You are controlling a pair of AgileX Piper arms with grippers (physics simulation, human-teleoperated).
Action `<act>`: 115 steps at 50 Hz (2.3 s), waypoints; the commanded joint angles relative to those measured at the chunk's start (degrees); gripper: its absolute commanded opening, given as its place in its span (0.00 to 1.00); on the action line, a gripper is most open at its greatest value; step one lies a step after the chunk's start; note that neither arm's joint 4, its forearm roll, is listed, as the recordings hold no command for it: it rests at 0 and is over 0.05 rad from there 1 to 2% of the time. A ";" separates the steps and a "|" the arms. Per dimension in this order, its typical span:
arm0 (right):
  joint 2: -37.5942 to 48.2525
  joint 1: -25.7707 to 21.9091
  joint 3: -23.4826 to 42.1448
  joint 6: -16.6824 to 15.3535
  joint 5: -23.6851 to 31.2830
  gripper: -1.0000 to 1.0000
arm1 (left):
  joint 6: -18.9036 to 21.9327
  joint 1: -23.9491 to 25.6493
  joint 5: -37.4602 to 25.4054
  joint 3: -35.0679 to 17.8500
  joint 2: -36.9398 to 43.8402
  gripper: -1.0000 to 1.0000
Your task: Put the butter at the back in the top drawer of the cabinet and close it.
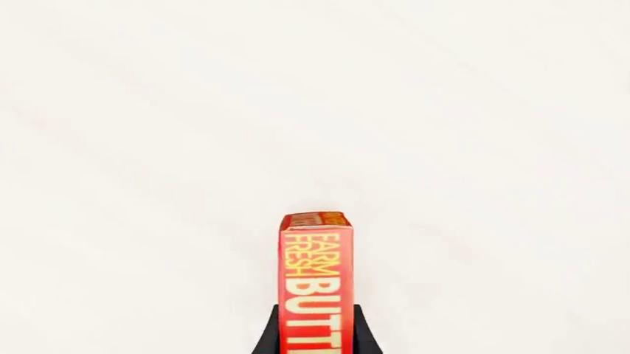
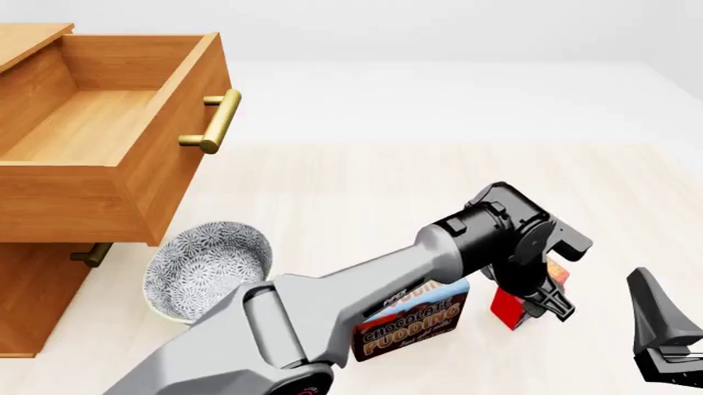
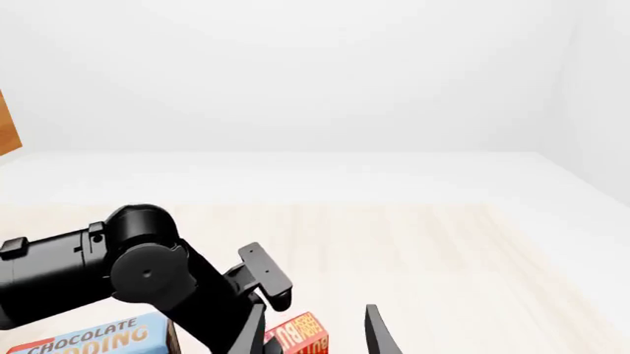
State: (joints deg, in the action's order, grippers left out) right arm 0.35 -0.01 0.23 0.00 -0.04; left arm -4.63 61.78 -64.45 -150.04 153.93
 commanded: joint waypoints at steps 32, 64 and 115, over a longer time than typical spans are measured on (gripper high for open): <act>0.00 0.01 0.00 0.00 0.00 1.00 | -1.55 -1.09 3.97 7.34 -15.03 0.00; 0.00 0.01 0.00 0.01 0.00 1.00 | 1.50 -4.20 4.42 18.40 -29.45 0.00; 0.00 0.00 0.00 0.00 0.00 1.00 | 6.69 -12.08 2.39 24.31 -39.96 0.00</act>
State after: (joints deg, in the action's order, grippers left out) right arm 0.35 -0.01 0.23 0.00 -0.04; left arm -0.05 51.35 -61.75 -125.63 116.02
